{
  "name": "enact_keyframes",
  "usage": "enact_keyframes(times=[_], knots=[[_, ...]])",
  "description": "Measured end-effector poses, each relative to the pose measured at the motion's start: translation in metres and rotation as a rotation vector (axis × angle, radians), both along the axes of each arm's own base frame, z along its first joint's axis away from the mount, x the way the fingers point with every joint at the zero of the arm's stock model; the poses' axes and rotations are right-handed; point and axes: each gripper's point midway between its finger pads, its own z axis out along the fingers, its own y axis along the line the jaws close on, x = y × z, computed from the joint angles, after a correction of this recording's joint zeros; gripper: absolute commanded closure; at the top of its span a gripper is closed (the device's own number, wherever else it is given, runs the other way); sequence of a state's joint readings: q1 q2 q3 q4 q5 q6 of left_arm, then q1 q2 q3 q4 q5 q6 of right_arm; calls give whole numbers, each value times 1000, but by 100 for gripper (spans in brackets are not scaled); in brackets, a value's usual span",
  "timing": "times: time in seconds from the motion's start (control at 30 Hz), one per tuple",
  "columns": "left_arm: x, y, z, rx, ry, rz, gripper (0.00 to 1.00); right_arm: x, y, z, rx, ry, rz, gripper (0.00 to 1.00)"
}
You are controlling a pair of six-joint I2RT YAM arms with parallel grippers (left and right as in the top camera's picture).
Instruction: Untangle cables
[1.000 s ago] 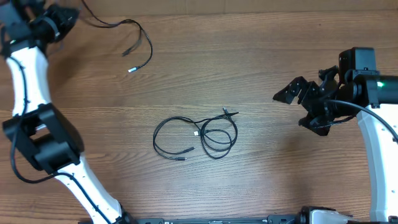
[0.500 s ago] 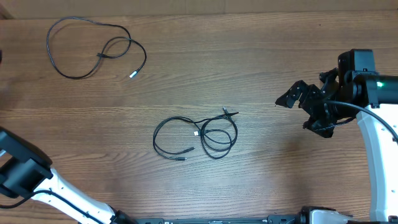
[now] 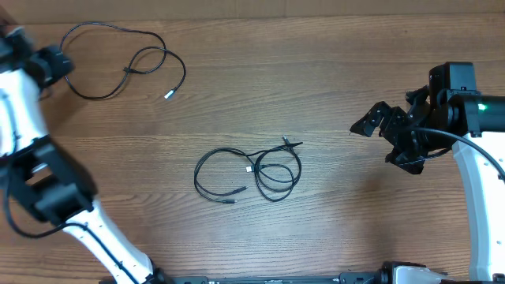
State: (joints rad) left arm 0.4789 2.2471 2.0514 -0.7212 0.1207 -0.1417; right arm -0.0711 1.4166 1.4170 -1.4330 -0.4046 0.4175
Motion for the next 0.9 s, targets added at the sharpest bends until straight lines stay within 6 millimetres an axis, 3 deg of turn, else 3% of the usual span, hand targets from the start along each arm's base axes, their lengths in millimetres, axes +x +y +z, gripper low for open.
enact_keyframes(times=[0.13,0.2,0.53,0.7,0.9], knots=[[18,-34,0,152,55,-54,12,-1,0,0,-2,4,1,0],[20,-39,-5,187,76,-61,13,-2,0,0,-2,7,7,0],[-4,-6,-92,169,269,10,22,-7,-2,-2,-15,24,19,0],[-15,6,-111,137,302,31,29,-8,-2,-2,-19,24,20,0],[-24,15,-127,92,319,43,31,-10,-2,-3,-21,34,19,0]])
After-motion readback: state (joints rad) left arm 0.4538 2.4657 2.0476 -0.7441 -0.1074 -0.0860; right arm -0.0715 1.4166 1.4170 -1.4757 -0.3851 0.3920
